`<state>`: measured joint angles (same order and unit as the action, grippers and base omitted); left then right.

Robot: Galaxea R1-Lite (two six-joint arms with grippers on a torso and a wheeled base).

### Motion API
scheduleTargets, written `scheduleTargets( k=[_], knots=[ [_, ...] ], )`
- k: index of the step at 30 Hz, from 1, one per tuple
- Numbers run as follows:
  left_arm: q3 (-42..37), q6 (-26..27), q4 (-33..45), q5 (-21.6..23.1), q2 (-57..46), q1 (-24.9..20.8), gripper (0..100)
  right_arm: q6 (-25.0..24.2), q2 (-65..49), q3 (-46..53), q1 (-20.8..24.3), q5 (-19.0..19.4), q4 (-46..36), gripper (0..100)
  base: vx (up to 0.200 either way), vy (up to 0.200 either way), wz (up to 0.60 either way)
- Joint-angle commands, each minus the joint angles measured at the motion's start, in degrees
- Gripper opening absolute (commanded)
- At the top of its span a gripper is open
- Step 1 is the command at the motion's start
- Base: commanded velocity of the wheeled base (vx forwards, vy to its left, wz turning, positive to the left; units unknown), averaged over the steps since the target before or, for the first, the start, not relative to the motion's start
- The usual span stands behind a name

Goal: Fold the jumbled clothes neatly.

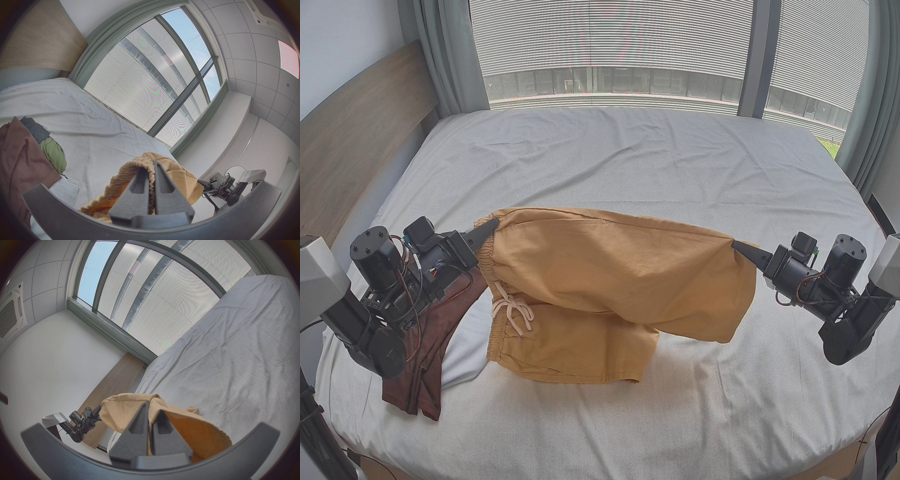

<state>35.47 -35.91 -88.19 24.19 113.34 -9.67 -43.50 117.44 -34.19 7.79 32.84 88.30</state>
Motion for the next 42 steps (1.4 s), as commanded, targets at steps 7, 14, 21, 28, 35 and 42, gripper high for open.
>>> scheduleTargets(
  k=[7,14,21,28,35,42],
  knots=[
    [0.3,0.0,0.0,0.0,0.4,0.8,0,0.0,-0.1,0.0,-0.2,0.0,0.0,0,0.000,0.000,0.00],
    [0.6,0.0,0.0,0.1,0.7,1.4,0,0.0,-0.2,0.0,-0.2,0.0,0.0,0,0.000,0.000,0.00],
    [0.8,0.0,0.0,0.1,0.9,1.7,0,0.0,-0.2,-0.1,-0.8,0.1,0.0,0,0.000,0.000,0.00],
    [0.8,0.0,-0.1,0.0,1.0,1.6,0,0.0,-0.3,-0.2,-0.8,0.1,0.1,0,0.000,0.000,0.00],
    [0.8,0.1,0.0,0.0,1.0,1.8,0,-0.1,-1.2,-0.3,-1.6,0.1,0.0,0,0.000,0.000,0.00],
    [0.9,0.1,-0.1,0.0,1.5,2.0,0,-1.5,-2.0,-0.5,-2.3,0.2,0.0,0,0.000,0.000,0.00]
  ],
)
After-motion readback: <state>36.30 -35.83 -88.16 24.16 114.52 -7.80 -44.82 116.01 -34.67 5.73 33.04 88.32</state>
